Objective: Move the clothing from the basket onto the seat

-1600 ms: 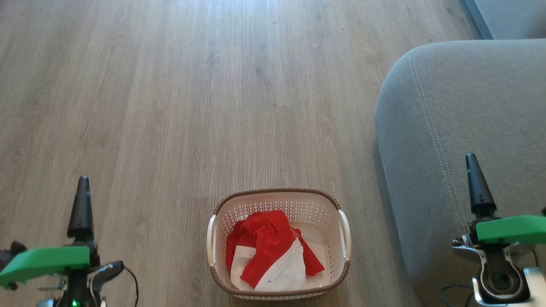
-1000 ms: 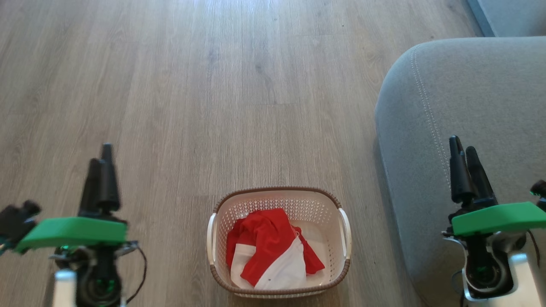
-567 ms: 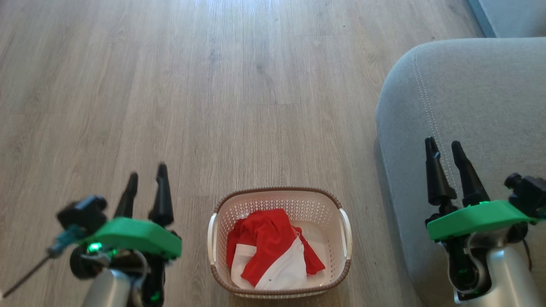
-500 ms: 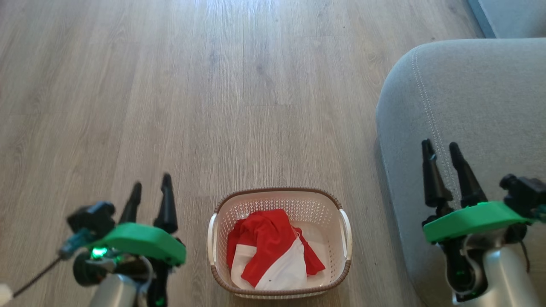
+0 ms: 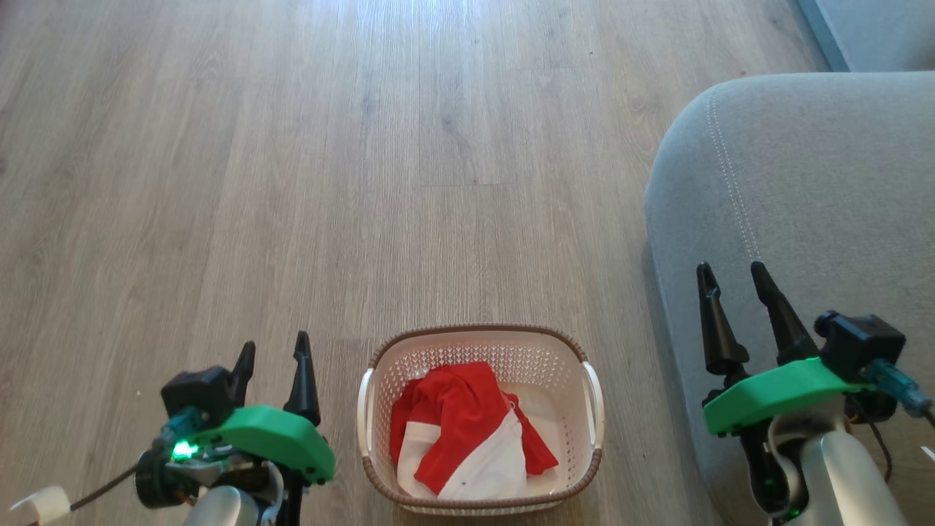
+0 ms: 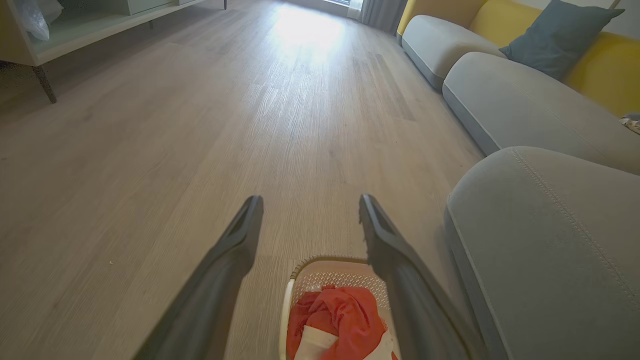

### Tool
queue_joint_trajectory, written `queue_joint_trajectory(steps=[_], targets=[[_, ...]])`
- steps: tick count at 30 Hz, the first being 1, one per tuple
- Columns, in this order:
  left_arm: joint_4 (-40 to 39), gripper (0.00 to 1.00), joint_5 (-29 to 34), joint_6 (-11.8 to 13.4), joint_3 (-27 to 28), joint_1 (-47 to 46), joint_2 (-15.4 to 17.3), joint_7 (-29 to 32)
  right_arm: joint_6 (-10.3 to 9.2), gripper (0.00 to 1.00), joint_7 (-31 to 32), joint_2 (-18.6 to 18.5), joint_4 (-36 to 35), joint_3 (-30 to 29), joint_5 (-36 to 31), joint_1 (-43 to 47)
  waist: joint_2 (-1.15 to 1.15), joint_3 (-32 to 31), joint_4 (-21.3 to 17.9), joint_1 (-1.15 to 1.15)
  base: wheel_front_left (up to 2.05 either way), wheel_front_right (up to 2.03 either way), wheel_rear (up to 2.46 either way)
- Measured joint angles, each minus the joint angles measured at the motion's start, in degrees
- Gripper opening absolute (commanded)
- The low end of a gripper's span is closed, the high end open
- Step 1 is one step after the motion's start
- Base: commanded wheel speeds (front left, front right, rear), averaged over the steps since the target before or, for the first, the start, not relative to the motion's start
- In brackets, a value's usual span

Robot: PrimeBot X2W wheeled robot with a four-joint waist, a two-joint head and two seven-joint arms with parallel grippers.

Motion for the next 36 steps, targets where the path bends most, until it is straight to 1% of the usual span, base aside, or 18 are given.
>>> queue_joint_trajectory(steps=[2,11,19,24,36], targets=[[0.11,1.0,1.53,0.1,-0.44,0.01,0.0,-0.31,0.01,1.0,-0.18,0.0,0.12,0.16,-1.56,-0.02,0.0,0.01,0.1,0.0,0.0,0.0,0.0],[-0.08,1.0,8.84,2.14,-2.11,-0.12,0.51,-1.56,0.01,1.0,-1.87,0.0,2.56,1.71,-7.82,-0.29,0.0,0.05,0.4,0.0,0.0,0.0,0.0],[-0.4,1.0,14.72,4.05,-3.88,-0.13,1.0,-3.03,0.01,1.0,-3.24,0.0,6.75,1.9,-10.57,-1.49,0.0,-0.2,0.43,0.0,0.0,0.0,0.0],[-0.49,1.0,18.36,4.94,-4.7,-0.14,1.23,-3.99,0.01,1.0,-4.12,0.0,8.79,2.91,-13.78,-1.74,0.0,-0.36,0.45,0.0,0.0,0.0,0.0],[-0.75,1.0,27.21,7.19,-7.45,-0.29,2.07,-6.0,0.03,1.0,-6.02,0.0,9.31,3.86,-21.32,-3.58,0.0,-0.4,0.53,0.0,0.0,0.0,0.0]])
